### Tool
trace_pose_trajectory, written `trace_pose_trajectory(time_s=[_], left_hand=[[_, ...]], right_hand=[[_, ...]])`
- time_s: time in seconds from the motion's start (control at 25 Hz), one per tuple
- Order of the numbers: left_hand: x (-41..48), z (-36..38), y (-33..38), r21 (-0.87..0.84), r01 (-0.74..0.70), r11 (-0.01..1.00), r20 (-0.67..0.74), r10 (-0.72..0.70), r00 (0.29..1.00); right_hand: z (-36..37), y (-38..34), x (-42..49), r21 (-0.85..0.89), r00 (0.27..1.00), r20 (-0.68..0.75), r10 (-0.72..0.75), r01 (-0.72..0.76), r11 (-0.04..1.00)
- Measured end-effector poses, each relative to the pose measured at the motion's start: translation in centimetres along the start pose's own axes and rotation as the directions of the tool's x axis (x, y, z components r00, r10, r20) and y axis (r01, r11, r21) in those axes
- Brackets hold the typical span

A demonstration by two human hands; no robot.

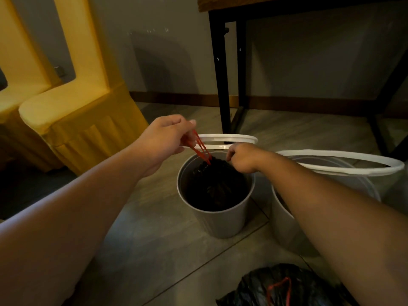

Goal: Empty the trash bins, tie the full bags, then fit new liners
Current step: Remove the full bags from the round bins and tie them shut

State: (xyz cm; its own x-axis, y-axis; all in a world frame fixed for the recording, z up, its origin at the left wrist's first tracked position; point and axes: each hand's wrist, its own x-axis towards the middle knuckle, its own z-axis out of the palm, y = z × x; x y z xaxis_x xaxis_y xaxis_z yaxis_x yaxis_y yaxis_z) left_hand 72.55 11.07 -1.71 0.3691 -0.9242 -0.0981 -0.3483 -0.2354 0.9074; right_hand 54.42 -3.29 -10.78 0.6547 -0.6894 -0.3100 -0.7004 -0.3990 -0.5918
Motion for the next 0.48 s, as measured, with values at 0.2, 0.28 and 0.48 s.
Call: trace_pose_trajectory(time_s=[0.2,0.28,0.48], left_hand=[[-2.7,-1.3,3.4,-0.200,-0.111,0.973,-0.008,0.112,0.994],[-4.0,-1.7,4.8,-0.220,-0.169,0.961,-0.033,0.166,0.986],[-7.1,-3.6,8.4,-0.350,-0.283,0.893,-0.045,0.285,0.957]], right_hand=[[-0.2,0.0,-0.2,-0.023,1.000,-0.009,0.010,-0.011,1.000],[-0.3,-0.3,-0.4,-0.008,1.000,-0.020,0.016,-0.016,1.000],[-1.1,-1.1,-1.7,-0.028,0.984,-0.178,-0.016,0.011,1.000]])
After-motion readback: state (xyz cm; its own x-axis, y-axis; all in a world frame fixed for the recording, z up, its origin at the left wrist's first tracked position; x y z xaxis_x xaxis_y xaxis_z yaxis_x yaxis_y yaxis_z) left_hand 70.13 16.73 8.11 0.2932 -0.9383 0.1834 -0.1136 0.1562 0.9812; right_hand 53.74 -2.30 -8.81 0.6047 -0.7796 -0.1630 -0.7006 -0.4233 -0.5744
